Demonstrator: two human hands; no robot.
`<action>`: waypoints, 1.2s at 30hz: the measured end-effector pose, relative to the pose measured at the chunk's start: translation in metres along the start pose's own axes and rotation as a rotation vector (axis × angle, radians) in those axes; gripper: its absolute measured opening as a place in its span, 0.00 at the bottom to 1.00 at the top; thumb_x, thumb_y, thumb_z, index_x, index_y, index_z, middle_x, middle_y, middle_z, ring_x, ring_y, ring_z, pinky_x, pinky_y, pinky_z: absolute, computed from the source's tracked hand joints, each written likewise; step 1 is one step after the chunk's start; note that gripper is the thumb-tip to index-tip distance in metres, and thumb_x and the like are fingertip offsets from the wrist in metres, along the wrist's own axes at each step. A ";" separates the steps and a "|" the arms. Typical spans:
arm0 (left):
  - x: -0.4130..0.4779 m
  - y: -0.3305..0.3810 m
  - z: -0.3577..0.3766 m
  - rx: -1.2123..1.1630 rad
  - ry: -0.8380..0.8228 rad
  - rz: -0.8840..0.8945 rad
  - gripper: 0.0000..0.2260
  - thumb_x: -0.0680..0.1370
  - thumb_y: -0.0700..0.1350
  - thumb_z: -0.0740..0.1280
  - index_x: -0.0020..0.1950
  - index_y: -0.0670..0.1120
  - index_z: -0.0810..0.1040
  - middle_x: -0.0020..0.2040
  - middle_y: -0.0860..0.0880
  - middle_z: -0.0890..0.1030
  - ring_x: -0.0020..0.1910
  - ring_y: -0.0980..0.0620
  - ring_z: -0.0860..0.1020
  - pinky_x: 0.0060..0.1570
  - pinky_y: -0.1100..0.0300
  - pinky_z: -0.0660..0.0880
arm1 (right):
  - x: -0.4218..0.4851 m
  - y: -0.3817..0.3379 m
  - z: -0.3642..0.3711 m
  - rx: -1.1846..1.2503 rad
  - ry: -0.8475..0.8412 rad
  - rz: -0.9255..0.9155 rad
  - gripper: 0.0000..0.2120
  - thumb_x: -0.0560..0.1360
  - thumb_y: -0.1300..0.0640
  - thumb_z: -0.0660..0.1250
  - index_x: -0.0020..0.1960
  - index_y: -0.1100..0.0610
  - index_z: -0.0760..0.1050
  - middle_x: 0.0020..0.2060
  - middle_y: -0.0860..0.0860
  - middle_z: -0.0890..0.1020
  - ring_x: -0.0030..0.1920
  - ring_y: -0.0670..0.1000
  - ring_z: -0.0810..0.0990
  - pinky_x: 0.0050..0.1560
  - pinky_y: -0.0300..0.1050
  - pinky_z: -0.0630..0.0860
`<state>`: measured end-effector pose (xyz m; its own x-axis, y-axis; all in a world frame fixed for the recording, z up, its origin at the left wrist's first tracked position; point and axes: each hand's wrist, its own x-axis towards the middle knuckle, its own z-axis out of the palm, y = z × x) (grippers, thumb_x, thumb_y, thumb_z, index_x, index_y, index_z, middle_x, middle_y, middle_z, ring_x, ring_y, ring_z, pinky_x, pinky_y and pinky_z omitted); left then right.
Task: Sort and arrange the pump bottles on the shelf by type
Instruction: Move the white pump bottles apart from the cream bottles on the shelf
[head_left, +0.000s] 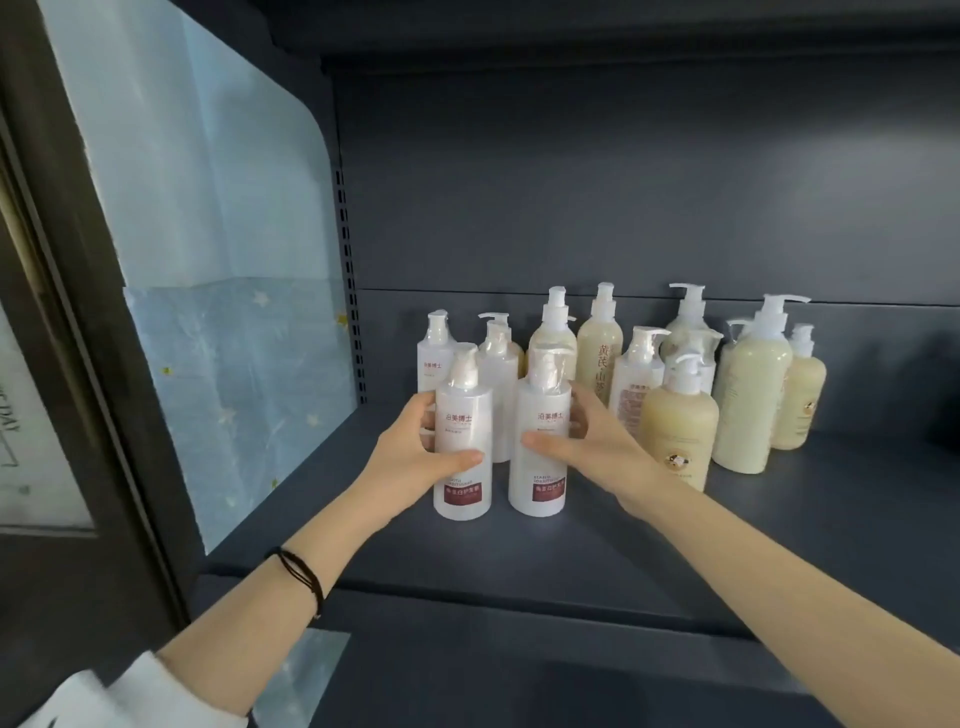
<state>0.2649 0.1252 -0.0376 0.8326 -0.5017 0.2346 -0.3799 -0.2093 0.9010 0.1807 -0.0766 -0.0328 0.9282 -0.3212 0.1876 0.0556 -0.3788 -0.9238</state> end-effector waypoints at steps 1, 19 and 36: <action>-0.003 -0.001 0.001 0.008 0.000 -0.010 0.33 0.70 0.41 0.76 0.70 0.53 0.65 0.61 0.53 0.76 0.58 0.54 0.77 0.59 0.53 0.76 | -0.004 0.003 0.002 -0.006 0.019 -0.008 0.35 0.69 0.55 0.76 0.71 0.46 0.64 0.59 0.46 0.77 0.59 0.46 0.77 0.56 0.44 0.76; -0.046 0.066 0.105 -0.045 -0.095 0.217 0.33 0.66 0.45 0.79 0.65 0.56 0.64 0.56 0.56 0.75 0.54 0.58 0.76 0.52 0.58 0.76 | -0.138 -0.006 -0.073 -0.154 0.526 -0.130 0.32 0.65 0.55 0.77 0.60 0.36 0.63 0.48 0.40 0.78 0.49 0.42 0.79 0.43 0.35 0.74; -0.022 0.175 0.440 -0.161 -0.157 0.267 0.32 0.64 0.46 0.79 0.60 0.59 0.64 0.57 0.51 0.74 0.53 0.56 0.76 0.50 0.58 0.76 | -0.213 0.101 -0.396 -0.376 0.765 -0.030 0.35 0.64 0.53 0.79 0.61 0.38 0.62 0.51 0.44 0.74 0.49 0.46 0.76 0.45 0.44 0.75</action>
<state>0.0030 -0.2697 -0.0458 0.6357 -0.6461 0.4224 -0.4971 0.0760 0.8644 -0.1569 -0.3904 -0.0337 0.4164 -0.7531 0.5094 -0.1747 -0.6161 -0.7680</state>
